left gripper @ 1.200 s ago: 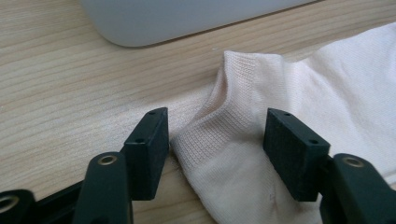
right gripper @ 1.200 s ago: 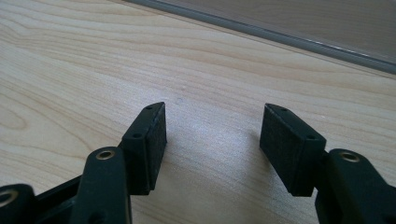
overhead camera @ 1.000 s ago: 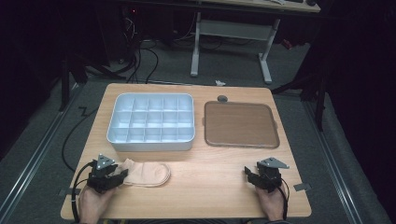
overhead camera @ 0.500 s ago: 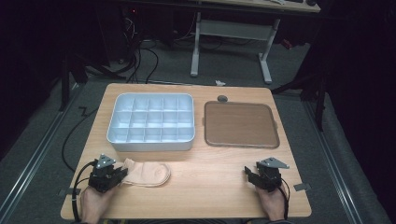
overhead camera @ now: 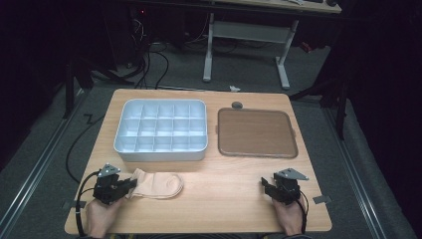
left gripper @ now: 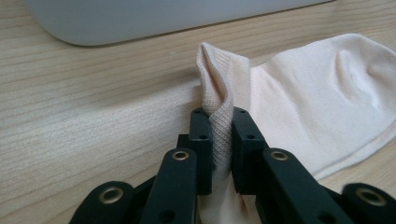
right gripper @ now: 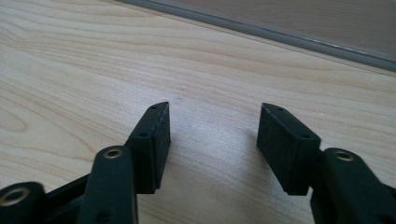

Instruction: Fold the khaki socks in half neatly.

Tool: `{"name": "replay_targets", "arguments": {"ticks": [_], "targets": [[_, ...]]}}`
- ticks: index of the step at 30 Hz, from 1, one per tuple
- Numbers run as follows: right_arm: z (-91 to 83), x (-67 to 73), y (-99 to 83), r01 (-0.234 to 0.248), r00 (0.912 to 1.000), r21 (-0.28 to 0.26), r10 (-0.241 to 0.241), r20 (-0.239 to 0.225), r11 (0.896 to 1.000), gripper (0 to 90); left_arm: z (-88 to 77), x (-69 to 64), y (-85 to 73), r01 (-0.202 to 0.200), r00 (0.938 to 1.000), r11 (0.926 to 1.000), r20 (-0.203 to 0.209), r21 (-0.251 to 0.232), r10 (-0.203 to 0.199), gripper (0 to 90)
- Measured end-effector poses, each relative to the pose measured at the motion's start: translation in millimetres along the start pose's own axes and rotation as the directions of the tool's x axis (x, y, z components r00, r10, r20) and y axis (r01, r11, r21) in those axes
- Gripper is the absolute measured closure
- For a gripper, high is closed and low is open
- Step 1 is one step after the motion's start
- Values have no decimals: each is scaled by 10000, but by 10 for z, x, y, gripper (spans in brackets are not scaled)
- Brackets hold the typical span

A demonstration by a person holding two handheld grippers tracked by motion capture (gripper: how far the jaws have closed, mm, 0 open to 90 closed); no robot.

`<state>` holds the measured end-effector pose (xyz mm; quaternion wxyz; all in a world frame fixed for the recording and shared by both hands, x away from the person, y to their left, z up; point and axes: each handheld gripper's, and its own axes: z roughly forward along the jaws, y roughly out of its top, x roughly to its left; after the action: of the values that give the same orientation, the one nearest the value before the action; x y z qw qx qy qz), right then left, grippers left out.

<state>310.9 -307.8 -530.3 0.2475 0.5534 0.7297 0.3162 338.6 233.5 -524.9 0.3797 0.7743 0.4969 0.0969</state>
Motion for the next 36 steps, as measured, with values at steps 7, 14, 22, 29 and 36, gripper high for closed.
{"name": "replay_targets", "arguments": {"ticks": [7, 14, 22, 29, 36], "targets": [[-23, -42, -16, -245, 9996, -71, 244, -170, 9997, 506, -23, -79, 65, -131, 9995, 9999, 288, -102, 134, 815], [-77, -1, -28, -293, 9986, -78, 289, -454, 9995, 545, -8, -224, 148, -481, 9966, 9987, 662, -180, 492, 816], [-193, 191, 54, 275, 9947, -501, -323, -981, 9984, 625, 75, -356, 194, -784, 9922, 9968, 963, -163, 796, 815], [-146, 509, 169, 501, 9740, -560, -612, -2182, 9972, 639, 118, -402, 196, -776, 9907, 9968, 1108, -198, 793, 815], [-1, 915, 316, 1160, 9533, -341, -1209, -2768, 9927, 647, 129, -422, 202, -757, 9895, 9968, 1217, -260, 783, 815]]}}
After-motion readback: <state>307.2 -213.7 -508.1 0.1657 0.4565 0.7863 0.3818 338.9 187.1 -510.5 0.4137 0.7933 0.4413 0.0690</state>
